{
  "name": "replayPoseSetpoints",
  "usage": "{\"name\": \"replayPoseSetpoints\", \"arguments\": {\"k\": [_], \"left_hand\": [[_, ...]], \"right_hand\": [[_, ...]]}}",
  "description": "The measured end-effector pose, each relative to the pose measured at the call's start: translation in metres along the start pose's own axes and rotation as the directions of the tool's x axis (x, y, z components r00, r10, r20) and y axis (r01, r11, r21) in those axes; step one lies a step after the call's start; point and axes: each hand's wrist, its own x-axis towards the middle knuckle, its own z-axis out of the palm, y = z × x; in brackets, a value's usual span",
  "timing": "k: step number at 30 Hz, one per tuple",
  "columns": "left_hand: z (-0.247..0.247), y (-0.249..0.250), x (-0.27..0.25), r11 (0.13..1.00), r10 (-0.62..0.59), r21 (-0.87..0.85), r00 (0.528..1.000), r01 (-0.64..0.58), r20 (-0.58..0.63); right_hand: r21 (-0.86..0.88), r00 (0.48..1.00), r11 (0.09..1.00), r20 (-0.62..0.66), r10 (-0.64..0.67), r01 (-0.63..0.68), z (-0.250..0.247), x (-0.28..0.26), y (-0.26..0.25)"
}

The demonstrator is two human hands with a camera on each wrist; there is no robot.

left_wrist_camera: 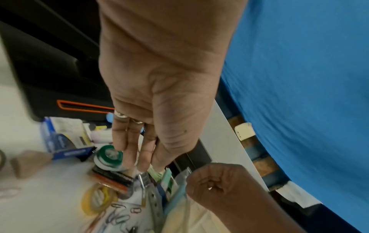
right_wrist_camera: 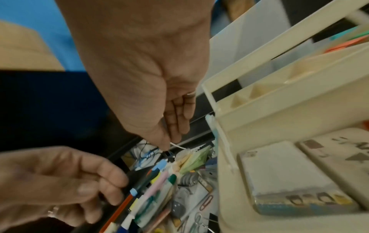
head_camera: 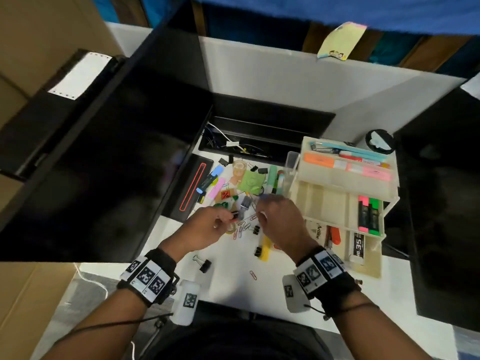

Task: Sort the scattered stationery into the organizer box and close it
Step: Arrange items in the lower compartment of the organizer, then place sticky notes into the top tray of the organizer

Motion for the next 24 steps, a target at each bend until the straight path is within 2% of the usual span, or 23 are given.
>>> {"name": "replayPoseSetpoints", "arguments": {"k": [3,8,10,16,24], "left_hand": [[-0.009,-0.014,-0.009,0.996,-0.075,-0.052,0.997,0.076,0.028],[-0.011,-0.028,-0.010,0.999,-0.046,0.015,0.994,0.045,0.103],[-0.010,-0.028,-0.008,1.000,-0.024,0.010,0.992,0.023,0.123],[-0.009,-0.020,-0.003,1.000,0.017,-0.002,0.989,-0.017,0.144],[-0.012,-0.012,0.006,1.000,0.023,0.008,0.988,-0.025,0.150]], "right_hand": [[-0.257,0.995,0.966,0.096,0.015,0.010,0.016,0.031,-0.007],[-0.496,0.953,0.868,0.264,0.151,0.000,0.035,0.060,-0.010],[-0.517,0.941,0.856,0.288,0.179,-0.004,0.043,0.064,-0.010],[-0.518,0.951,0.855,0.246,0.187,-0.035,0.053,0.065,-0.005],[-0.466,0.972,0.885,0.202,0.118,-0.011,0.052,0.053,-0.009]]}}
